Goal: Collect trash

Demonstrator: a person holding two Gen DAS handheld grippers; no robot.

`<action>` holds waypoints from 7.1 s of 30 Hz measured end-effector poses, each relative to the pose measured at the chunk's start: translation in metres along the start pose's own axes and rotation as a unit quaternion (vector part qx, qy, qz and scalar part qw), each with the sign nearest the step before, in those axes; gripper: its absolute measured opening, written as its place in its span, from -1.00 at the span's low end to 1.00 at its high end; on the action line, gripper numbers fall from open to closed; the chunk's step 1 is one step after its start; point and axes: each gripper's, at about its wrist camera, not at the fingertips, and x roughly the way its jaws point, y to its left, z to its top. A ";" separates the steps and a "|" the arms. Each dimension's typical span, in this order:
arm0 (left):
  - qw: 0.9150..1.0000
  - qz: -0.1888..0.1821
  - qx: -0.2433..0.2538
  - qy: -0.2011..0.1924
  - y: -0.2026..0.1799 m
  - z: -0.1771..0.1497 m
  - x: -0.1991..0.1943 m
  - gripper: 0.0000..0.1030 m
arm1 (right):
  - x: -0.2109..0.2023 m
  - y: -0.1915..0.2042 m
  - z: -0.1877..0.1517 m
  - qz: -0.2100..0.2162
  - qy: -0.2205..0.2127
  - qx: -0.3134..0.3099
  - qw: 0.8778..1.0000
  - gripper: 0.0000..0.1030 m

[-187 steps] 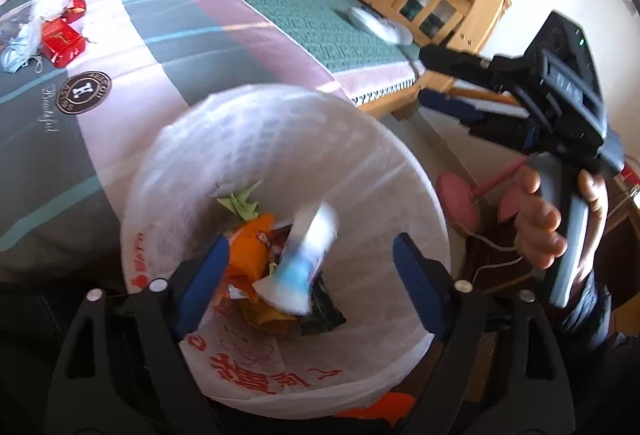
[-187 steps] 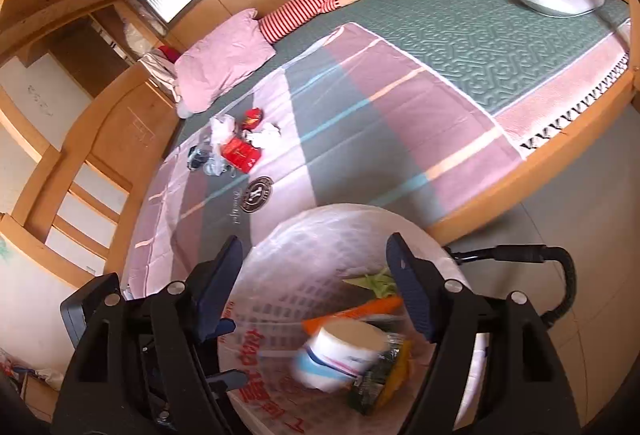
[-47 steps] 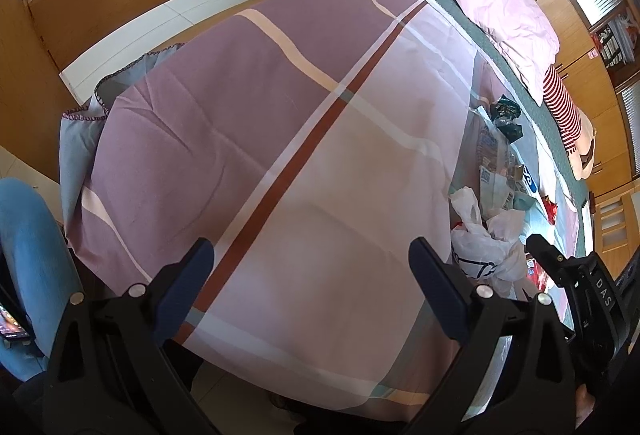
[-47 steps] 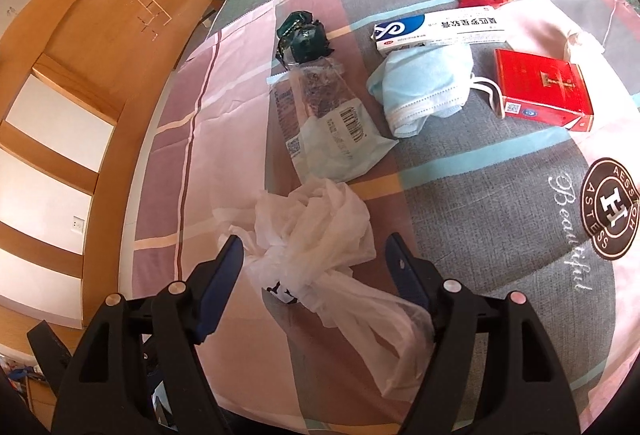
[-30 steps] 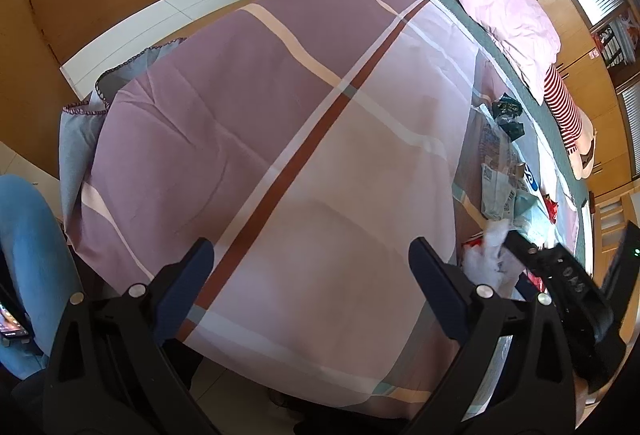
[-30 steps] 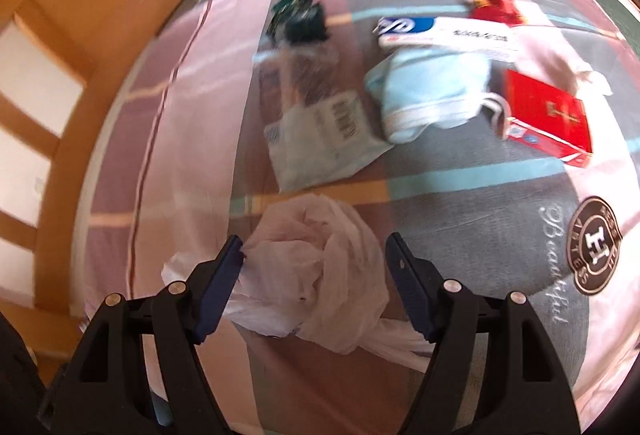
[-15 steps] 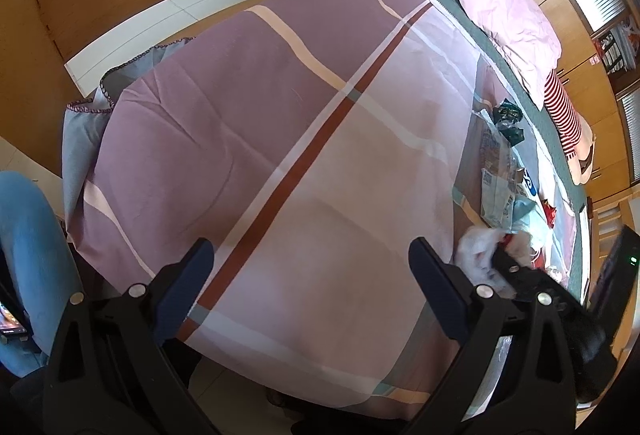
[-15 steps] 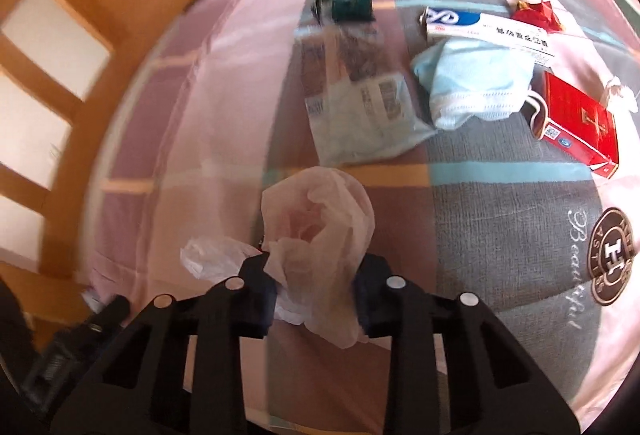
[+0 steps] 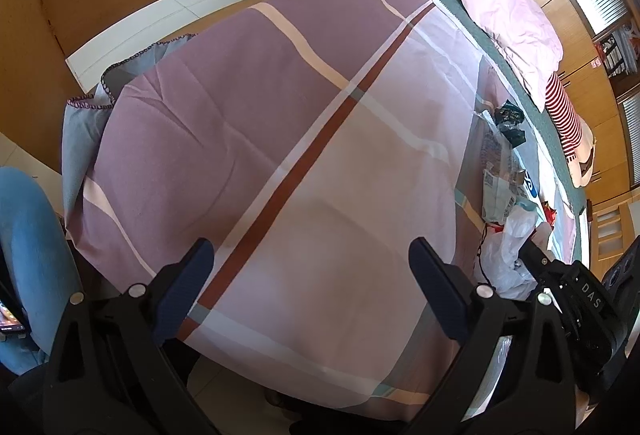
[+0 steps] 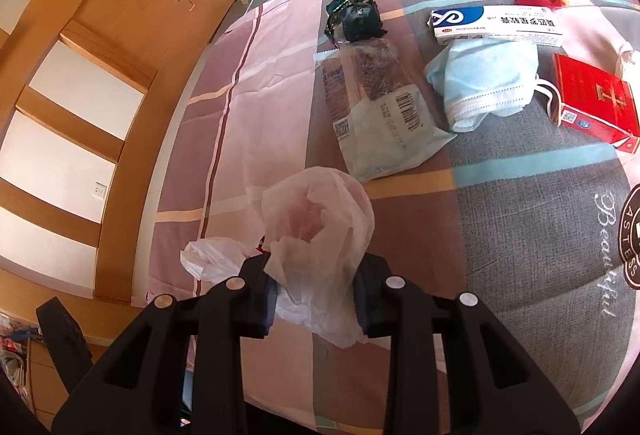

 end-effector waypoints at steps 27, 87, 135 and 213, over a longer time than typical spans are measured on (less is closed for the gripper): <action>1.000 -0.005 -0.026 -0.001 0.010 0.002 -0.001 0.89 | -0.011 0.008 0.002 0.117 -0.011 0.041 0.992 0.36; 0.988 -0.062 0.127 -0.054 -0.058 -0.016 0.014 -0.26 | -0.046 0.013 -0.002 0.058 -0.100 -0.006 0.993 -0.56; 0.759 -0.309 0.564 0.098 -0.248 -0.401 -0.101 0.20 | -0.446 -0.271 -0.246 -0.121 -0.288 0.140 0.940 0.50; 0.999 -0.008 0.016 0.035 -0.020 0.009 0.018 0.92 | 0.058 0.032 0.162 -0.182 -0.077 -0.127 0.972 0.59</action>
